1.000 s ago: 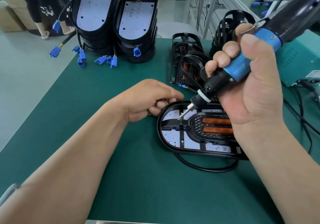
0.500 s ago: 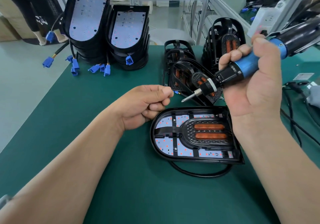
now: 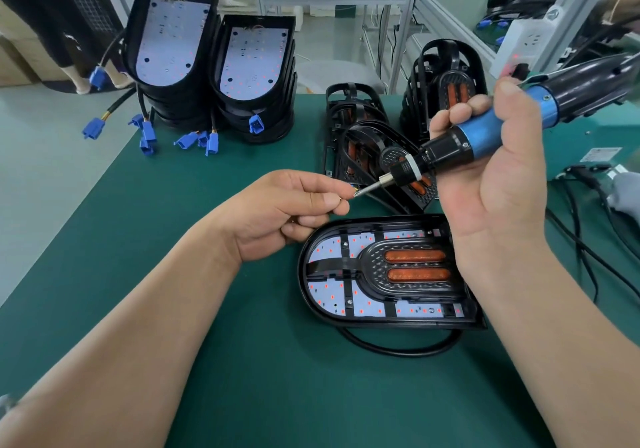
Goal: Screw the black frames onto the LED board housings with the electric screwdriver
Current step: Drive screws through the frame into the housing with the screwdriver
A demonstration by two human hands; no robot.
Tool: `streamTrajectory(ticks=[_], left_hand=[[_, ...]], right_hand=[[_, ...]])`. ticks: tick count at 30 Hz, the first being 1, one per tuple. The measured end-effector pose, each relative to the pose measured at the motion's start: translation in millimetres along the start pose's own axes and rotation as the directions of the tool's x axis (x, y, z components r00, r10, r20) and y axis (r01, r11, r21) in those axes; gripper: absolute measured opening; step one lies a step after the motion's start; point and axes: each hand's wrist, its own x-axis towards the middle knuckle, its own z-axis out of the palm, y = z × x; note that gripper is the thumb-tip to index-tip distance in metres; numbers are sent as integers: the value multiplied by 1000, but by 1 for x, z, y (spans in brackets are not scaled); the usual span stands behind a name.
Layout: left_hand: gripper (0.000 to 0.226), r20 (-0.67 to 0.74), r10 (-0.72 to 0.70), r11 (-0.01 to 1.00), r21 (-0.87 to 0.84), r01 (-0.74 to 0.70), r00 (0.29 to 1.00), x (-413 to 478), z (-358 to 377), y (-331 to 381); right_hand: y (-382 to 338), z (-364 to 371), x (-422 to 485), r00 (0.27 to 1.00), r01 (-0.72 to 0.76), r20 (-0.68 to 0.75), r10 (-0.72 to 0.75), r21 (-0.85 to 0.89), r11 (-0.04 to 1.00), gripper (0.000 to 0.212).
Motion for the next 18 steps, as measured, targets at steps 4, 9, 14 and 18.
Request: streamTrajectory(ticks=[4, 9, 14, 18], left_hand=[[13, 7, 8, 1000, -1, -8, 1000, 0, 0, 0], [19, 0, 9, 1000, 15, -9, 1000, 0, 1, 0], [22, 19, 16, 999, 33, -16, 1000, 0, 2, 1], [19, 21, 17, 999, 28, -18, 1000, 0, 2, 0]], right_hand=[[2, 1, -2, 1000, -6, 20, 6, 7, 1000, 12], [4, 2, -3, 999, -8, 46, 8, 6, 1000, 14], [5, 4, -5, 999, -14, 45, 14, -8, 1000, 12], [5, 3, -6, 999, -19, 43, 19, -16, 1000, 15]])
